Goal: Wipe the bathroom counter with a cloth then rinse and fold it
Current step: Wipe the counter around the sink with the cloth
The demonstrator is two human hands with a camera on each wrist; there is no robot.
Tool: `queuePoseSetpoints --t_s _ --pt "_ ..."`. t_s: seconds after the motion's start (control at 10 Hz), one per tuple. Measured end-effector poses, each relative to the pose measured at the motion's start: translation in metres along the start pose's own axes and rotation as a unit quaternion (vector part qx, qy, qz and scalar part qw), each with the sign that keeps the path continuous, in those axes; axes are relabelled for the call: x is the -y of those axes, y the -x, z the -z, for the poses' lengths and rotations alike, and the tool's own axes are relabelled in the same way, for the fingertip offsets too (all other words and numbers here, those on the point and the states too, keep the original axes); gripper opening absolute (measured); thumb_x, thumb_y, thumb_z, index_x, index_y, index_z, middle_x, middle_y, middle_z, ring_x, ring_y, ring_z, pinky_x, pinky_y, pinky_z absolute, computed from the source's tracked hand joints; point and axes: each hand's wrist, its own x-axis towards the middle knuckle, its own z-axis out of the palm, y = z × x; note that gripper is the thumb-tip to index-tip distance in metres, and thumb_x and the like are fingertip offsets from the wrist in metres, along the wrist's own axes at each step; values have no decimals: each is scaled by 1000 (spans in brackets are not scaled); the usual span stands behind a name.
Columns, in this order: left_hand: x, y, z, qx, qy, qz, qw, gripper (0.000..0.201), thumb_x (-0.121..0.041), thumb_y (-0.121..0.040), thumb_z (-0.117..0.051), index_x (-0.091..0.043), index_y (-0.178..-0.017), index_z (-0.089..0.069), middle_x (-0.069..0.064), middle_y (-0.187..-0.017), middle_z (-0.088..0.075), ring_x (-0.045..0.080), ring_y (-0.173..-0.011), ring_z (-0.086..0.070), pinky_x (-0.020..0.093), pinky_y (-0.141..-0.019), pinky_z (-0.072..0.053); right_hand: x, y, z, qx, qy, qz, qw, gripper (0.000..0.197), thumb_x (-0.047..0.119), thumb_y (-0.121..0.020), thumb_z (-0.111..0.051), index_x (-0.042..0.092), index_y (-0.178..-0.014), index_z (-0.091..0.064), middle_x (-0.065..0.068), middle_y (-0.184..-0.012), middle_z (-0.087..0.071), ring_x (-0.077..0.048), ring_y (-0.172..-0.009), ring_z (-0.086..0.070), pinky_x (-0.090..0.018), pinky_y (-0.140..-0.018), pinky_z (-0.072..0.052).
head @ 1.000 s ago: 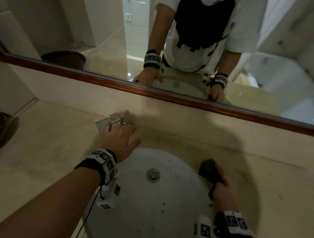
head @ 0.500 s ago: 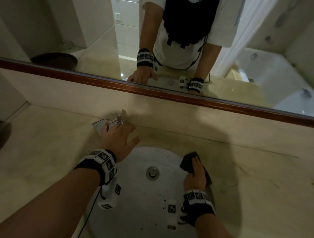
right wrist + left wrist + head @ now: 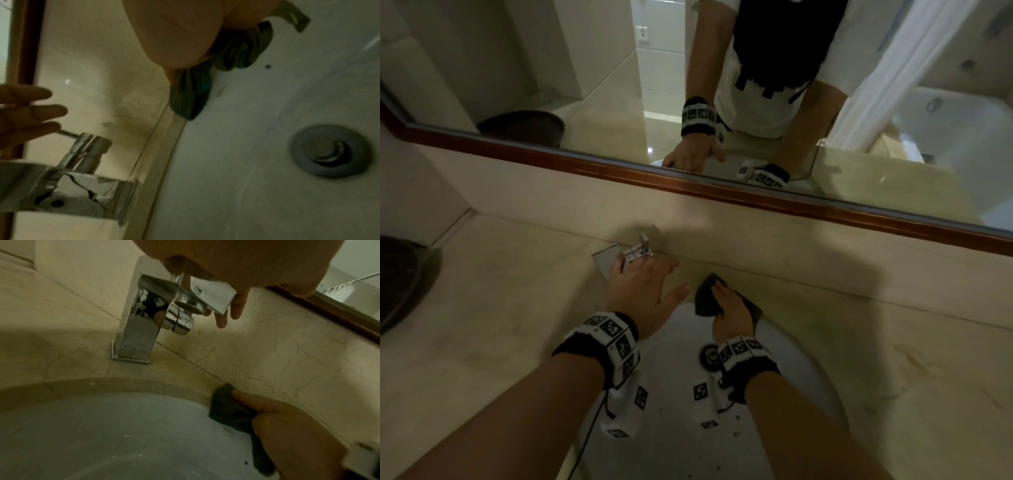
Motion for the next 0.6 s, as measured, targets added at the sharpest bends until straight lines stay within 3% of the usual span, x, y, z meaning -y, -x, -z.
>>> queuePoseSetpoints --t_s 0.1,0.2,0.3,0.4,0.5,0.6 --pt "2 -1 -2 7 -1 6 1000 70 -69 -85 -9 -31 -126 -50 -12 -126 -57 14 -126 -46 53 -114 -12 26 -7 -4 -22 -27 55 998 46 -8 -90 -43 7 -132 -52 -7 -144 -45 -21 -137 -35 -23 -113 -24" --pt "1 -2 -1 9 3 8 1000 71 -70 -85 -8 -31 -127 -50 -11 -128 -56 15 -126 -46 54 -115 -11 50 -2 -7 -88 -252 7 964 28 -9 -92 -48 5 -81 -70 -11 -85 -67 -22 -86 -58 -23 -79 -50" --pt "1 -2 1 13 9 9 1000 66 -69 -84 -13 -31 -125 -49 -12 -125 -57 15 -123 -48 54 -114 -10 57 11 -8 5 -164 55 985 23 -2 -92 -51 -4 -112 -62 -17 -106 -63 -35 -107 -58 -28 -79 -53" --pt "1 -1 1 18 9 10 1000 69 -71 -84 -10 -32 -125 -49 -13 -125 -57 13 -124 -47 53 -115 -9 53 20 -26 143 -56 14 988 43 1 -93 -44 11 -134 -51 -11 -140 -47 -28 -133 -41 -30 -108 -32" --pt "0 -1 1 9 8 8 1000 69 -71 -84 -8 -32 -123 -49 -13 -122 -58 13 -123 -48 53 -115 -13 35 44 -54 229 -76 -57 969 41 5 -94 -44 19 -131 -55 -6 -140 -49 -24 -132 -43 -26 -107 -31" --pt "1 0 1 7 6 9 1000 70 -70 -84 -10 -31 -125 -51 -13 -124 -58 13 -125 -47 53 -115 -13 20 73 -66 274 -188 -215 918 23 15 -94 -55 12 -112 -69 -3 -125 -63 -23 -111 -56 -25 -103 -40"
